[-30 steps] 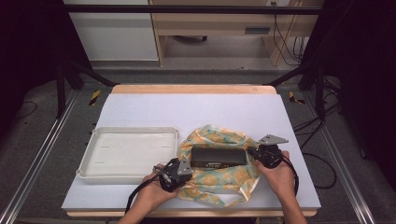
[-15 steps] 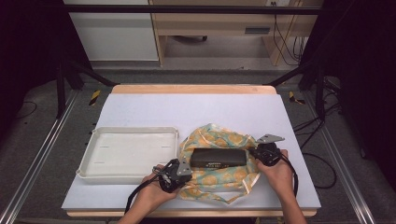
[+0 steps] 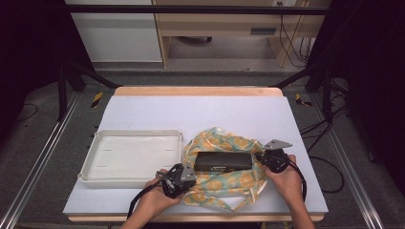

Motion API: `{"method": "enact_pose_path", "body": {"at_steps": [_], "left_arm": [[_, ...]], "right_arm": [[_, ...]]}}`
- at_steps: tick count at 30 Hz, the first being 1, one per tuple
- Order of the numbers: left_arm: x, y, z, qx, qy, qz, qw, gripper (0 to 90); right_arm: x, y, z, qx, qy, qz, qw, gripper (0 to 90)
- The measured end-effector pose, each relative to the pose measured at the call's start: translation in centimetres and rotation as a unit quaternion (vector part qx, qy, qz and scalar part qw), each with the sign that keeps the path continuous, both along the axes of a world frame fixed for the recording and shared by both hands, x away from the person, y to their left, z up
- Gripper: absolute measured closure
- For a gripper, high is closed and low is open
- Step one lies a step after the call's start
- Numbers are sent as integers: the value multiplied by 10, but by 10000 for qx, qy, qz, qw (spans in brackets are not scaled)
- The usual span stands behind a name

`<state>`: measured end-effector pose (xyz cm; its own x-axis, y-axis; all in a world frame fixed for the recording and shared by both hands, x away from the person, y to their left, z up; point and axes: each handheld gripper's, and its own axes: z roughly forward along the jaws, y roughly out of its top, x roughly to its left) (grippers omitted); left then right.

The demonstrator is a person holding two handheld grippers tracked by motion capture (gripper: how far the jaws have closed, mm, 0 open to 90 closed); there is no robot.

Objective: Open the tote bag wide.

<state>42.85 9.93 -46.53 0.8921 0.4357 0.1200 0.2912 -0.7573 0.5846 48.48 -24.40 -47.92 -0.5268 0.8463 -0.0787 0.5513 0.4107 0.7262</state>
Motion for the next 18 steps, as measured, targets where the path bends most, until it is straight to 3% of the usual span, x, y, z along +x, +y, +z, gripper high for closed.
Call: {"method": "enact_pose_path", "body": {"at_steps": [5, 10, 13, 15, 18], "left_arm": [[0, 0, 0, -17, -16, 16, 10000, 900], [0, 0, 0, -23, -1, -6, 10000, 900], [0, 0, 0, -13, -4, -5, 10000, 900], [0, 0, 0, -11, 4, -4, 10000, 900], [-1, 0, 0, -32, 7, 4, 10000, 900]], "right_arm": [[-11, -5, 10, 255, -235, -65, 9994, 900], [-34, -1, 24, 385, -345, -64, 9986, 900], [-47, 7, 22, 420, -261, 16, 9988, 900], [-53, 13, 16, 162, -60, 67, 9998, 900], [-55, 14, 5, 95, 141, 85, 9998, 900]]}}
